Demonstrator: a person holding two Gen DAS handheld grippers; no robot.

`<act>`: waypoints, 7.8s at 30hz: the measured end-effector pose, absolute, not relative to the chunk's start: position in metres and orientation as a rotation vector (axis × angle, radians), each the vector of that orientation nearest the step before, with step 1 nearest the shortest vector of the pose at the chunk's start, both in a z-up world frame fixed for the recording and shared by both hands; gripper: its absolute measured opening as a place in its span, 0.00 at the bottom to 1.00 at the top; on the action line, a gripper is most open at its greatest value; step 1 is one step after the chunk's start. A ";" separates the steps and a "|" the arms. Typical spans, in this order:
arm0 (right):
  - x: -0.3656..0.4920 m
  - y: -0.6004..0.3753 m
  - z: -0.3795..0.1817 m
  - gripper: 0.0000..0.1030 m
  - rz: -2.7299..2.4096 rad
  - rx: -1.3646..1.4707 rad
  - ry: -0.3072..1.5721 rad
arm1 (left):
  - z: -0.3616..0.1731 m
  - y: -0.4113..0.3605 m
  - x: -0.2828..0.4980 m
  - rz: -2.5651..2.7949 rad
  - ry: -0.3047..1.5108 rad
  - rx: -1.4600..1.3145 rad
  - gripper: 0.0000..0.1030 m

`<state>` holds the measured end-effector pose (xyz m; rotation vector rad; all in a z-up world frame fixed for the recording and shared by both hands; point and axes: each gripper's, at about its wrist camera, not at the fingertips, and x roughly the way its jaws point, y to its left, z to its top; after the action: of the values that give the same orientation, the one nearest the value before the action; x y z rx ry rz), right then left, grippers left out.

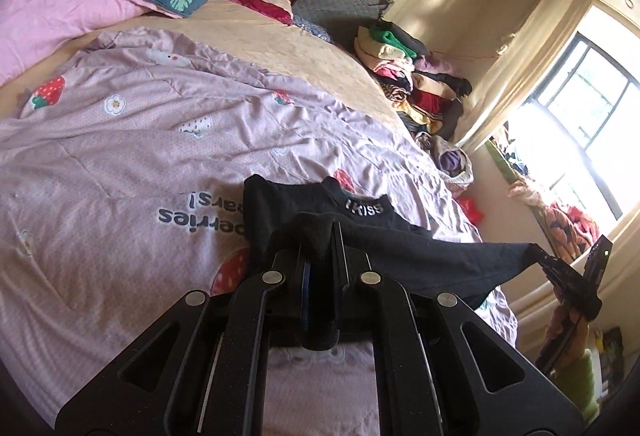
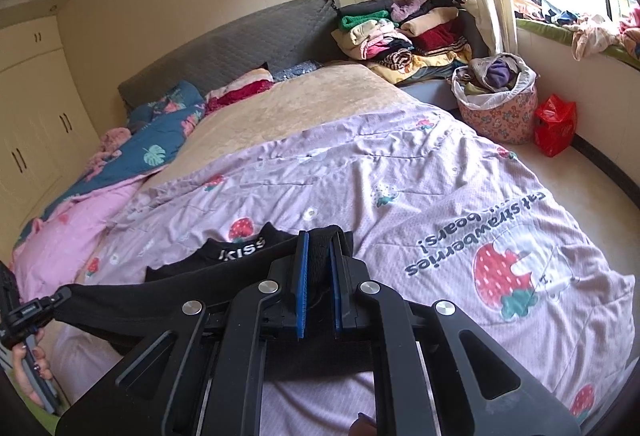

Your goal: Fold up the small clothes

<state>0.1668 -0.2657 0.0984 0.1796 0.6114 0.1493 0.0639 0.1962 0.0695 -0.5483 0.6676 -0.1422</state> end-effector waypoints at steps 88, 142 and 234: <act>0.323 -0.199 -0.052 0.05 0.068 -0.036 0.909 | -0.027 0.165 0.212 0.073 0.845 -0.270 0.05; 0.293 -0.256 -0.039 0.54 0.039 0.073 0.858 | -0.008 0.199 0.196 0.176 0.755 -0.272 0.46; 0.134 -0.218 -0.012 0.94 0.228 0.125 0.816 | -0.022 0.168 0.061 -0.001 0.939 -0.314 0.65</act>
<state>0.1344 -0.2181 -0.0117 0.1253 0.8155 0.2281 0.0615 0.1683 -0.0215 -0.3140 0.9391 -0.0008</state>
